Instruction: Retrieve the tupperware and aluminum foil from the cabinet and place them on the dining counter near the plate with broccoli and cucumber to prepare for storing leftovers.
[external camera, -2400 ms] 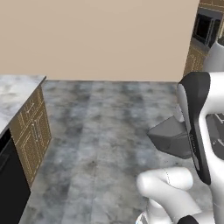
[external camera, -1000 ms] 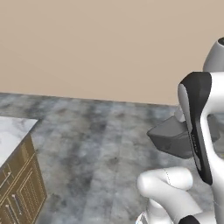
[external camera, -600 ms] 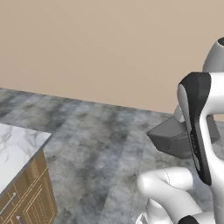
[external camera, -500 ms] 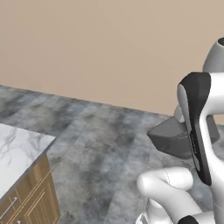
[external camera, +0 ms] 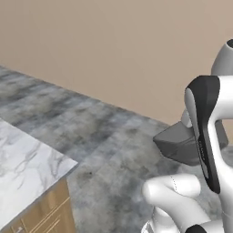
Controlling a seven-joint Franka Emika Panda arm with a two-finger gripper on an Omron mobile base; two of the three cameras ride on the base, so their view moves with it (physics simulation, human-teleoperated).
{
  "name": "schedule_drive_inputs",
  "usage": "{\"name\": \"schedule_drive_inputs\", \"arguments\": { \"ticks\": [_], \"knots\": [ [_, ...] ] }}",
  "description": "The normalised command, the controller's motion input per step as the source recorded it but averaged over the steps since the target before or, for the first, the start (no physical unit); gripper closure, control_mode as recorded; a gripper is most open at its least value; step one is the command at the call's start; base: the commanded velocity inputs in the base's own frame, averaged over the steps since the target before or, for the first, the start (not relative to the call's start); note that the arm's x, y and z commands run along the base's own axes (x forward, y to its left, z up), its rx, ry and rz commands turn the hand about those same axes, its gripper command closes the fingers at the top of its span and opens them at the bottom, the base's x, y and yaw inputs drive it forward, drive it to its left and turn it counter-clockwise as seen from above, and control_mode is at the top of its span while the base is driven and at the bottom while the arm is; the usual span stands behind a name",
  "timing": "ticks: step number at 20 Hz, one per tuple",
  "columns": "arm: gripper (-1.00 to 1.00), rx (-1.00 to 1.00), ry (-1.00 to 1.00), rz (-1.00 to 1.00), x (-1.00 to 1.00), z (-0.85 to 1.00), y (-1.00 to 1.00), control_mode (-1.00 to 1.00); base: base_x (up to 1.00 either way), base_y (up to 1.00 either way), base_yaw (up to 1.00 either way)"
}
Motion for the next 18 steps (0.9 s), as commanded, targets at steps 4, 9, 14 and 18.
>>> {"name": "schedule_drive_inputs", "arguments": {
  "ticks": [4,9,14,18],
  "knots": [
    [1.0,0.0,0.0,0.0,0.0,0.0,0.0,1.0,1.0,-0.21,0.47],
    [1.0,0.0,0.0,0.0,0.0,0.0,0.0,1.0,1.0,-0.31,0.44],
    [1.0,0.0,0.0,0.0,0.0,0.0,0.0,1.0,1.0,-0.39,0.41],
    [1.0,0.0,0.0,0.0,0.0,0.0,0.0,1.0,1.0,-0.37,0.4]
  ]
}}
